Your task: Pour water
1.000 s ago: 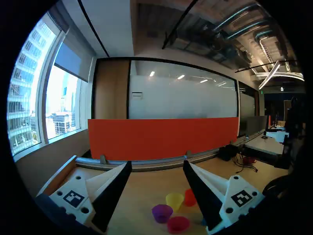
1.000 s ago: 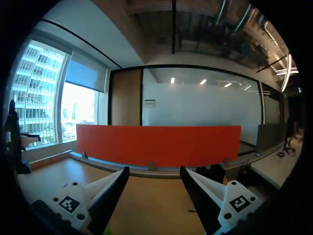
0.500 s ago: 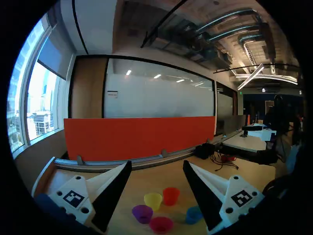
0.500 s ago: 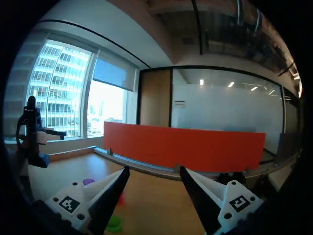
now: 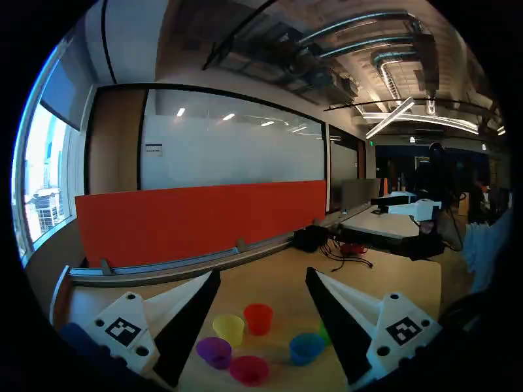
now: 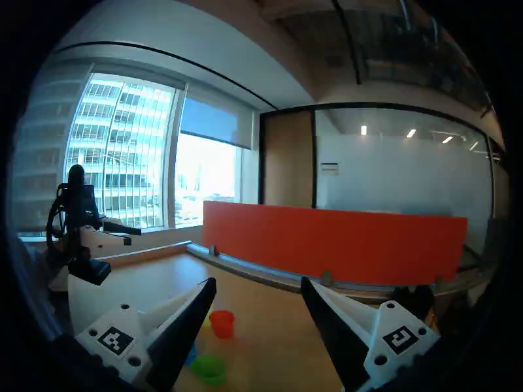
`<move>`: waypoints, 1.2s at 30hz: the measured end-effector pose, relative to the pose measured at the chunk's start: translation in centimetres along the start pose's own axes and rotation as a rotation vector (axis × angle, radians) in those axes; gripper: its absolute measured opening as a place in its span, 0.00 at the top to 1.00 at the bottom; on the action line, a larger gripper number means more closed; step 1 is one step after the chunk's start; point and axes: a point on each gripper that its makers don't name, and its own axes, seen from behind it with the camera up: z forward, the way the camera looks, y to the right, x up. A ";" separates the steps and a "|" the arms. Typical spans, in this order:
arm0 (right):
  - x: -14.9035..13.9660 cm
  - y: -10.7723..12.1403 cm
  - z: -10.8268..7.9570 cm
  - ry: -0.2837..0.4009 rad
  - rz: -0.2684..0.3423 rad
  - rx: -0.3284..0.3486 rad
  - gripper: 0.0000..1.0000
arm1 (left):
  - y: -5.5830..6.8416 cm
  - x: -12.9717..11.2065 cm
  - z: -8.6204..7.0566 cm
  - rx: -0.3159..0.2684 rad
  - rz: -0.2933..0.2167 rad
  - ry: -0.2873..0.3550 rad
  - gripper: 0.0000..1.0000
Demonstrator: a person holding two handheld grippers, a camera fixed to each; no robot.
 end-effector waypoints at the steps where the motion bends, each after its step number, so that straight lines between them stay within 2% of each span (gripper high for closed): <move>1: -0.1 -0.2 0.0 -0.004 -0.003 0.012 0.00 | 0.2 -0.2 0.0 -0.008 0.005 -0.005 0.03; 9: -0.8 -1.3 0.0 -0.042 -0.031 0.082 0.00 | 1.6 -1.8 0.4 -0.070 0.036 -0.043 0.03; 19: -2.4 -2.6 -0.1 -0.094 -0.060 0.147 0.00 | 2.9 -3.8 1.1 -0.127 0.061 -0.095 0.03; 36: -6.5 -4.2 -0.1 -0.199 -0.066 0.246 0.00 | 5.6 -10.6 2.5 -0.244 0.070 -0.227 0.03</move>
